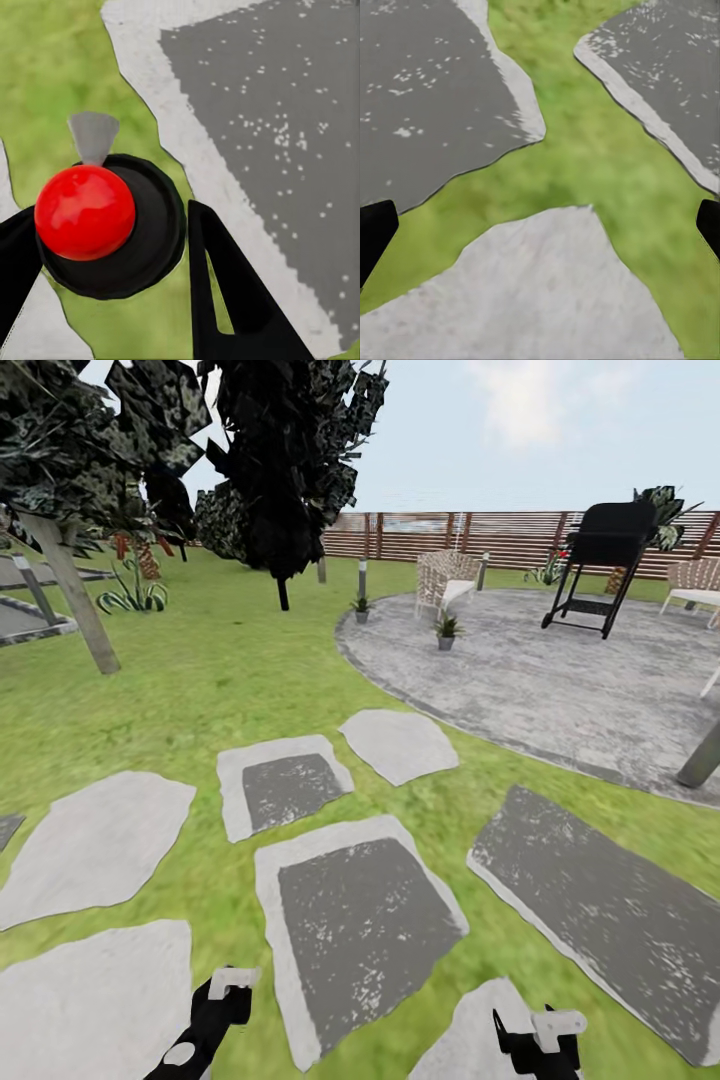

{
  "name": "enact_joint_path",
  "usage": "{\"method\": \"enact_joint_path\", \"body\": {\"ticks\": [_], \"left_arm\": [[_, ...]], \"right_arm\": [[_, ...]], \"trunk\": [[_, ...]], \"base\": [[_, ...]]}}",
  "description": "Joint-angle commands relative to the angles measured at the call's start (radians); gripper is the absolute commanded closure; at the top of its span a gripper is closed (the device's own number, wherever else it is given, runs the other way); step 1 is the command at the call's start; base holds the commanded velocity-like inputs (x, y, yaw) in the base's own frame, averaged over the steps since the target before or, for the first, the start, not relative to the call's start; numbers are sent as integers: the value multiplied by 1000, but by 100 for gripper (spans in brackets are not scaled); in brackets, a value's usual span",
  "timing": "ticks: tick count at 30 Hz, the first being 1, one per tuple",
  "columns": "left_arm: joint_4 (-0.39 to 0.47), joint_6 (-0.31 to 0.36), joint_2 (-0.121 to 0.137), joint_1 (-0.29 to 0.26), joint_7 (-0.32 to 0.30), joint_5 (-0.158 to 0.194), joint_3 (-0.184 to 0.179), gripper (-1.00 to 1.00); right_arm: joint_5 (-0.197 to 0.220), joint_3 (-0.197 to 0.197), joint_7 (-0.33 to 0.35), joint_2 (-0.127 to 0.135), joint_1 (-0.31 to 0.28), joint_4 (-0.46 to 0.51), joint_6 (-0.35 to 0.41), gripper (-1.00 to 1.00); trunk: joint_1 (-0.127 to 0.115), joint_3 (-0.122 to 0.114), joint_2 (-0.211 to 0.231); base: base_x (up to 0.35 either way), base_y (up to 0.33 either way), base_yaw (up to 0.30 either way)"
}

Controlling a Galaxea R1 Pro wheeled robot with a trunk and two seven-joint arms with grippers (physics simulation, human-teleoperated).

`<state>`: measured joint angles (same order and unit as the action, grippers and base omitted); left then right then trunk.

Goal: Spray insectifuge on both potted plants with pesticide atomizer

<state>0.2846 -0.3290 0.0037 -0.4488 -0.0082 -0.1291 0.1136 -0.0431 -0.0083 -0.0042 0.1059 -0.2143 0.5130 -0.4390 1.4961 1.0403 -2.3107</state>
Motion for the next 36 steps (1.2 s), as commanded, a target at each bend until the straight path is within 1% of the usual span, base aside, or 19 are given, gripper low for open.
{"method": "enact_joint_path", "body": {"ticks": [1,23,28,36], "left_arm": [[-1,-4,0,-1,-1,-11,8,100],[-1,-4,-1,-1,-1,-12,8,100],[-2,-4,-4,-1,-1,-12,8,100],[-2,-4,-5,-1,-1,-12,8,100]], "right_arm": [[-4,-1,0,0,0,-1,-3,-100],[-4,-2,-1,0,-1,-2,-3,-100],[-4,-1,0,0,0,-2,-3,-100],[-4,-1,0,0,0,-2,-3,-100]], "trunk": [[0,1,0],[0,1,0],[0,1,0],[0,1,0]], "base": [[338,0,0],[339,0,0],[338,3,0],[338,69,0]]}}
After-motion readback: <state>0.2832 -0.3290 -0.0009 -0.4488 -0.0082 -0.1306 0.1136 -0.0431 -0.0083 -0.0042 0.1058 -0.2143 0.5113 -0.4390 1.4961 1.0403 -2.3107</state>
